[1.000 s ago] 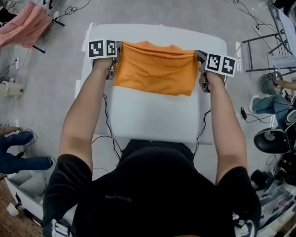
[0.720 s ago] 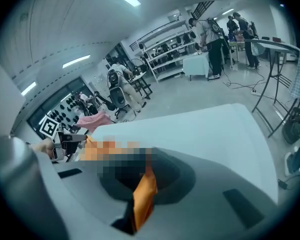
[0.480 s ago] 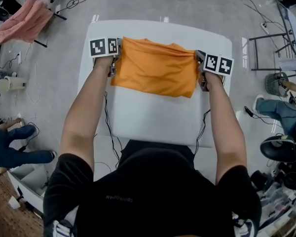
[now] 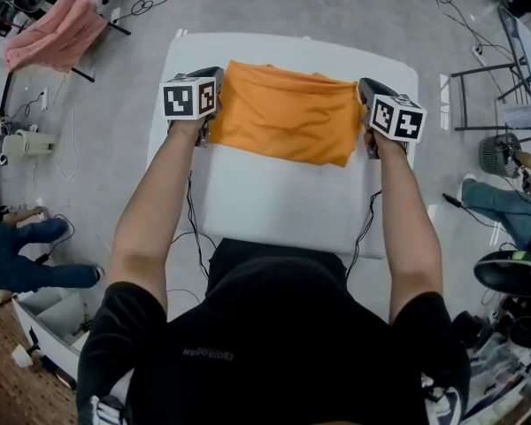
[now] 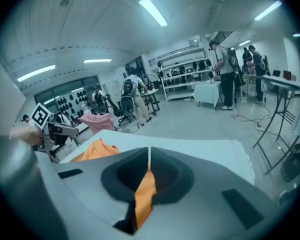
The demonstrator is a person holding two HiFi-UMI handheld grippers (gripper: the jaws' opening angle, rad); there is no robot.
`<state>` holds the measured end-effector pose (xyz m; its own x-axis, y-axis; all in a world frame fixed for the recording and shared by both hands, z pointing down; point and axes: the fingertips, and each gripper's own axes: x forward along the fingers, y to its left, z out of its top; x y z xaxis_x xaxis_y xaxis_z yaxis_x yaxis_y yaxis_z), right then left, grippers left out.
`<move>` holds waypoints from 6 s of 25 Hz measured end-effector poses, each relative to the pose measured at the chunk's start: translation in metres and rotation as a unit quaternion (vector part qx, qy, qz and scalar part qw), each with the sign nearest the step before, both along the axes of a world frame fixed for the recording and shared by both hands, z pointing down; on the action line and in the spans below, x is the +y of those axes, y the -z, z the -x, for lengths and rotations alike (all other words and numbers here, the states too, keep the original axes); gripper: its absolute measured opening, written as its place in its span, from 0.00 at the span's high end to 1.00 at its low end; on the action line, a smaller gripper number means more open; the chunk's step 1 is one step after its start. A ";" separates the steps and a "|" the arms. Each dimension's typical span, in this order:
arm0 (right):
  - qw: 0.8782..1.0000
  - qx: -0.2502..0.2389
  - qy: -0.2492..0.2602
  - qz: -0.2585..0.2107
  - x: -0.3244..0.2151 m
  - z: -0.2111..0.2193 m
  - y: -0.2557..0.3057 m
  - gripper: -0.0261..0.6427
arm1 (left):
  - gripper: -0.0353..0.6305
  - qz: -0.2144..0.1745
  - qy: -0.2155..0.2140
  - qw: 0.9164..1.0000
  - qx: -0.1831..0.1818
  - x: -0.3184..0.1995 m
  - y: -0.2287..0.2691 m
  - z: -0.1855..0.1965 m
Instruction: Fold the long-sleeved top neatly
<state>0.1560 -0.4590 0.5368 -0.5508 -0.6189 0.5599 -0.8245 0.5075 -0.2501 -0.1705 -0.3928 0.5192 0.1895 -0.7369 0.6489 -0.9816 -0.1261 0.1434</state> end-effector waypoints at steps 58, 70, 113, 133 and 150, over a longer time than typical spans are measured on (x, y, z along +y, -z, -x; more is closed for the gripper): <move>0.980 -0.028 -0.137 0.142 0.071 -0.034 -0.110 0.63 | 0.93 -0.061 0.043 0.996 0.047 0.271 0.040 -0.071; 0.989 -0.030 -0.087 0.116 0.064 -0.034 -0.103 0.87 | 0.93 -0.045 0.046 0.996 0.060 0.276 0.022 -0.053; 0.973 0.226 0.032 0.027 0.127 0.291 -0.059 0.62 | 0.93 -0.012 -0.046 0.993 0.105 0.283 -0.007 0.082; 0.987 0.161 0.025 -0.002 0.188 0.208 -0.057 0.77 | 0.93 -0.010 -0.127 0.986 0.111 0.271 -0.006 0.058; 0.933 0.341 0.101 -0.053 0.201 0.252 -0.096 0.87 | 0.93 0.002 -0.125 0.986 0.106 0.305 -0.012 0.068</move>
<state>-0.0963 -0.2581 0.6332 -0.2003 -0.6130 0.7643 -0.6588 0.6616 0.3580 -0.2385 -0.0882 0.5311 0.4966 -0.6479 0.5776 -0.8679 -0.3598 0.3425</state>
